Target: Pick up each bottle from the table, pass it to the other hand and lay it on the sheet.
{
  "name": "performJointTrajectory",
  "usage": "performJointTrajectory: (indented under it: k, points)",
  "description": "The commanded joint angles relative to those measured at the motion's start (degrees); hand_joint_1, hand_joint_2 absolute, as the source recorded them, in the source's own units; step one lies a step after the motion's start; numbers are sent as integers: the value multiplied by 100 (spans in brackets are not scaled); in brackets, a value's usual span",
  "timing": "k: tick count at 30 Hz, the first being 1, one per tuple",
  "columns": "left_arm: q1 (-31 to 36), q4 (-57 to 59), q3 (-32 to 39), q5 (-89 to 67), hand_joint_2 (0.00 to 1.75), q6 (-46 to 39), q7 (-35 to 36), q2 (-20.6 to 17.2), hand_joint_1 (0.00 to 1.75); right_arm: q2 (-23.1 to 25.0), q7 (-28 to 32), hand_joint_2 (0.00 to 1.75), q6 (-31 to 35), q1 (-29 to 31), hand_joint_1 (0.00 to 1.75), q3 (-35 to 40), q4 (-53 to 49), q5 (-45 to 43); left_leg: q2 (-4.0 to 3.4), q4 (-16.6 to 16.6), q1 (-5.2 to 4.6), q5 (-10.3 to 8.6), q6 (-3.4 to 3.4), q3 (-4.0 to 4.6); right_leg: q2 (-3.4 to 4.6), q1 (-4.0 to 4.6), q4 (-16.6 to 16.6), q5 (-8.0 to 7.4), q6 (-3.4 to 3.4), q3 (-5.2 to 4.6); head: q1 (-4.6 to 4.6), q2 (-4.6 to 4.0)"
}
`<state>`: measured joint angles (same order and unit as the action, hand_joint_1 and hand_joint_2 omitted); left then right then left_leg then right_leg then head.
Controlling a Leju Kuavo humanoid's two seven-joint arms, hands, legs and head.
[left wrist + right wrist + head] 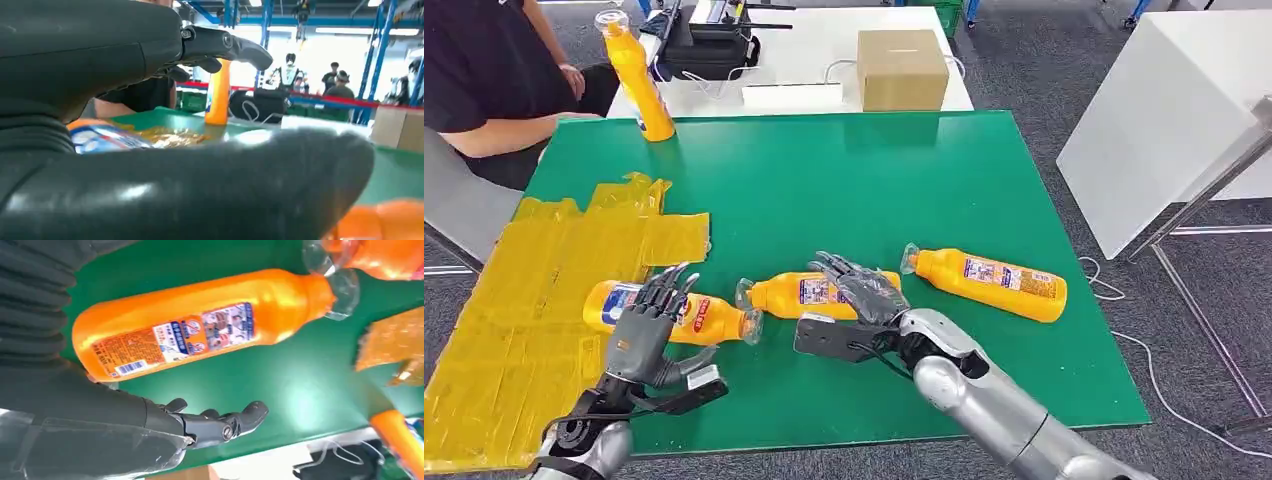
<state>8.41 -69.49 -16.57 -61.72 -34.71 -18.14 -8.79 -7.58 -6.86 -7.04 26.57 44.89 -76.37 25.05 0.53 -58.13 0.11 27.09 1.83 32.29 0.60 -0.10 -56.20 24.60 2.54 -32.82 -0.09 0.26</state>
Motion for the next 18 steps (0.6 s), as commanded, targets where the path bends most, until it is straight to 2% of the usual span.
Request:
performJointTrajectory:
  k: [1,6,8,9,13,16,18]
  points:
    - [-299,-1125,498,1447,0,578,-744,-2,0,162,-65,175,-127,360,0,131,1013,212,-17,0,3,5,-7,-12,10,4,0,1,-4,7,0,0]
    - [-637,-1882,840,2843,0,1084,-1436,390,0,159,-186,175,-123,370,0,212,1292,514,-17,1,2,6,-6,-16,9,3,3,1,-1,12,0,0]
    - [-793,-2200,899,2959,0,1170,-1455,493,0,171,-247,175,-55,388,0,245,1433,711,-11,1,2,3,-3,-8,6,1,4,-1,0,6,2,0]
    - [-869,-2355,927,3063,0,1283,-1495,544,0,180,-343,175,-16,414,0,296,1515,983,-20,4,2,9,-8,-32,8,2,6,4,-2,28,0,0]
    - [-958,-2513,960,3185,0,1381,-1581,620,0,226,-503,175,-30,455,0,322,1684,1298,-15,2,0,4,-5,-10,9,1,4,0,-2,7,2,0]
    - [-1028,-2760,898,3248,0,1560,-1531,697,0,377,-906,175,-86,523,0,387,2079,2051,-17,2,1,6,-8,-13,9,2,4,1,-4,10,2,0]
    - [-1059,-2817,868,3299,0,1605,-1549,713,0,453,-914,175,-107,542,0,378,2358,2372,-15,1,0,5,-9,-15,7,1,4,1,-5,10,0,0]
